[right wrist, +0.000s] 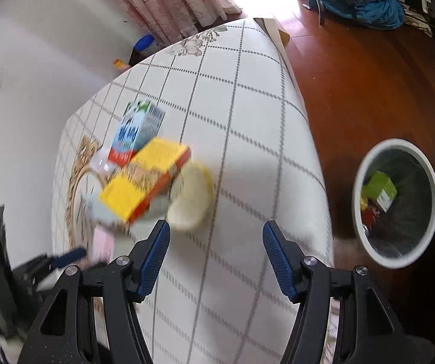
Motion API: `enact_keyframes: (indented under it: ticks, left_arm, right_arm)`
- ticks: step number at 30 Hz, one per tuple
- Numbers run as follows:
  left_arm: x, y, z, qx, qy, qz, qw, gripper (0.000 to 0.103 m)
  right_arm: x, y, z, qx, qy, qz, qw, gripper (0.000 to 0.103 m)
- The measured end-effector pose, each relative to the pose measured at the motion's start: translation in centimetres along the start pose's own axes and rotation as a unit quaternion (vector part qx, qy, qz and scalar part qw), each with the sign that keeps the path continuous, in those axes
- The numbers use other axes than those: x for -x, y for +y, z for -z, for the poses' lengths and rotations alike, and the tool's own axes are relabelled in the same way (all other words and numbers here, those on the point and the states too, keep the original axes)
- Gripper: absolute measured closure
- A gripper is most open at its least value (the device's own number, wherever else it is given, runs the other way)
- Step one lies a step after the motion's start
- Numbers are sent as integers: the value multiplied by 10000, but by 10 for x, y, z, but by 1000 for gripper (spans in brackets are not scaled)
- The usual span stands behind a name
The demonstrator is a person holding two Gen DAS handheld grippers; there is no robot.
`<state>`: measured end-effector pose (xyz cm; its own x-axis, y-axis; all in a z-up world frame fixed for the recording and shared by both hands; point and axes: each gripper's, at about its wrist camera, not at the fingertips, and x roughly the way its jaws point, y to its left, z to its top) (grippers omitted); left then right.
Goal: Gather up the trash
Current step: 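Grasp the pink-and-white box with the left tool while the right tool grasps the bread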
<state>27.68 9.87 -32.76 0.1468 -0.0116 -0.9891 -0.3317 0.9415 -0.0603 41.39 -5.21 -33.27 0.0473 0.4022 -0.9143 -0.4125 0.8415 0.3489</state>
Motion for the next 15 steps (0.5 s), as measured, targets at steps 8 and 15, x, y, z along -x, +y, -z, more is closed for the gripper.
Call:
enact_keyframes:
  ticks: [8, 15]
  left_arm:
    - [-27, -29, -4, -13, 126, -134, 9998, 42]
    - [-25, -32, 13, 336, -157, -265, 9990, 72]
  right_arm:
    - [-50, 15, -33, 123, 112, 180, 9997, 43]
    - [-45, 25, -26, 505, -149, 295, 9982, 92]
